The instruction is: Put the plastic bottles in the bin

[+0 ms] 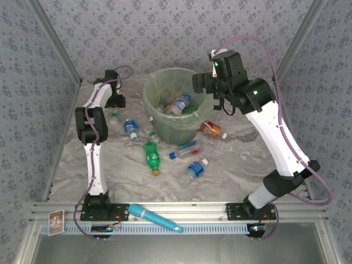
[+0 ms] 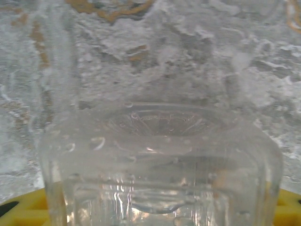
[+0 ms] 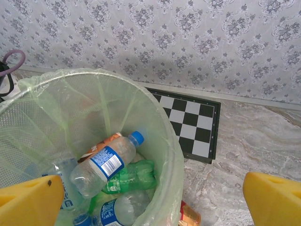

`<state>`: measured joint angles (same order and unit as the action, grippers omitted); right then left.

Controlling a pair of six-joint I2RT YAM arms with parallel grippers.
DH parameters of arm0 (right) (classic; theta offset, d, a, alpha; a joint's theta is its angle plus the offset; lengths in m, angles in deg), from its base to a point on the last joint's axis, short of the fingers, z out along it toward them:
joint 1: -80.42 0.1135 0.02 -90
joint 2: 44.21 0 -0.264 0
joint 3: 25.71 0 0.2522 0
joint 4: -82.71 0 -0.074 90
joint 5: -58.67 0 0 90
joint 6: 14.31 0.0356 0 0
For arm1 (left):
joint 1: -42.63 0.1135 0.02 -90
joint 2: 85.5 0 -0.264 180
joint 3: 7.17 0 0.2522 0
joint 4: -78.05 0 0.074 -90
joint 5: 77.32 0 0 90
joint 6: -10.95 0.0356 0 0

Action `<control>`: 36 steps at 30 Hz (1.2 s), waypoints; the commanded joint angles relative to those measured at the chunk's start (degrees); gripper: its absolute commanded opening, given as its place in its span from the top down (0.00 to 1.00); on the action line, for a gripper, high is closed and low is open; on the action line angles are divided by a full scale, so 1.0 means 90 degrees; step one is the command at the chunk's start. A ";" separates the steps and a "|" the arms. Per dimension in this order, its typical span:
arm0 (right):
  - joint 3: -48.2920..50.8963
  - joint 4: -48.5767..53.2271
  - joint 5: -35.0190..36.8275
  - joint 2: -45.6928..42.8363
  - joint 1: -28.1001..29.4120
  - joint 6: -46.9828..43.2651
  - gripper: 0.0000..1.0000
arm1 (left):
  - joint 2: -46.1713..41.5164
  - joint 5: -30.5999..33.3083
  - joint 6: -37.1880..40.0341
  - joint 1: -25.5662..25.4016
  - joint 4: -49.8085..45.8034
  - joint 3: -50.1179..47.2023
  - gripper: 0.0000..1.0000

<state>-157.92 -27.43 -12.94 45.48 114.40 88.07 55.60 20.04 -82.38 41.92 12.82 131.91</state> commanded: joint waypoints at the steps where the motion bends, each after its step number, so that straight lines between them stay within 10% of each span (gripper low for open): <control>1: -0.0209 0.0116 -0.0049 0.0006 -0.0029 -0.0043 0.00 | -0.0530 0.0072 -0.0184 0.0048 -0.0112 0.0125 0.42; 17: 0.0660 -0.0245 -0.0229 -0.0677 0.0002 0.0157 0.01 | -0.3474 -0.0347 -0.0552 -0.0194 0.0095 -0.1027 0.43; 36: 0.2046 -0.0426 -0.0506 -0.1804 -0.0108 0.0732 0.00 | -0.5849 0.1396 0.2145 -0.3455 0.1090 -0.1773 0.46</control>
<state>-140.76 -30.67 -17.29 32.13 113.87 92.79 4.82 29.17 -69.90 12.76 18.00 118.34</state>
